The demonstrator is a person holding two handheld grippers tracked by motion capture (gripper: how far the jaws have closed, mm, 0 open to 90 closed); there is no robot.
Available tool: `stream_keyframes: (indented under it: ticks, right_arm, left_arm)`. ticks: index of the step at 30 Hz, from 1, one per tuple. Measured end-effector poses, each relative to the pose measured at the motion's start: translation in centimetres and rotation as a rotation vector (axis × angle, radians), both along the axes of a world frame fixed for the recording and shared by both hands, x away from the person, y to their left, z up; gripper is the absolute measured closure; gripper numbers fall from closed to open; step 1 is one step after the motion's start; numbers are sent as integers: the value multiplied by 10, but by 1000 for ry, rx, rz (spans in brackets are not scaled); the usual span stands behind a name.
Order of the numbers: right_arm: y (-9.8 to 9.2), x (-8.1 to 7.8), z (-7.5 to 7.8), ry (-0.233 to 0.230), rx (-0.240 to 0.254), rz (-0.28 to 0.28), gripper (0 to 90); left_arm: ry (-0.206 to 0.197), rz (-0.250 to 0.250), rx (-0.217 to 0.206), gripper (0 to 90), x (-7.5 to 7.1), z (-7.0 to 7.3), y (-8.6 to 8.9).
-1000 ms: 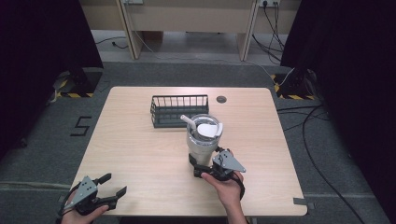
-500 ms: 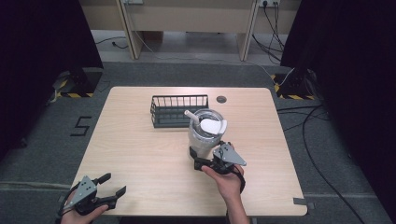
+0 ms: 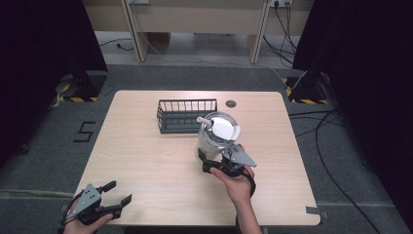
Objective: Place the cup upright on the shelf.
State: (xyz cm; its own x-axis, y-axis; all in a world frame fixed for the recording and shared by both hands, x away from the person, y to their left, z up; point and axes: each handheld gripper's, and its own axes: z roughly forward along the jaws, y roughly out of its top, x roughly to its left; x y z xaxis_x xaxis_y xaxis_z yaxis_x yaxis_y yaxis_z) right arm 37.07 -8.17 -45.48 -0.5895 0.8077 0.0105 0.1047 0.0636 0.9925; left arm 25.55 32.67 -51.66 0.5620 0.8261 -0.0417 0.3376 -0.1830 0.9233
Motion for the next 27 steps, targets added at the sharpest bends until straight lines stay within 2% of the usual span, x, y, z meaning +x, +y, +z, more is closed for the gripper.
stream_keyframes:
  ticks: [7, 27]
  right_arm:
    - [5, 13, 7, 10, -33, -12, 107]
    - [20, 51, 26, 15, -59, -28, 107]
  left_arm:
    - [0, 1, -3, 197, 0, 0, 1]
    - [4, 11, -10, 201, 2, -1, 5]
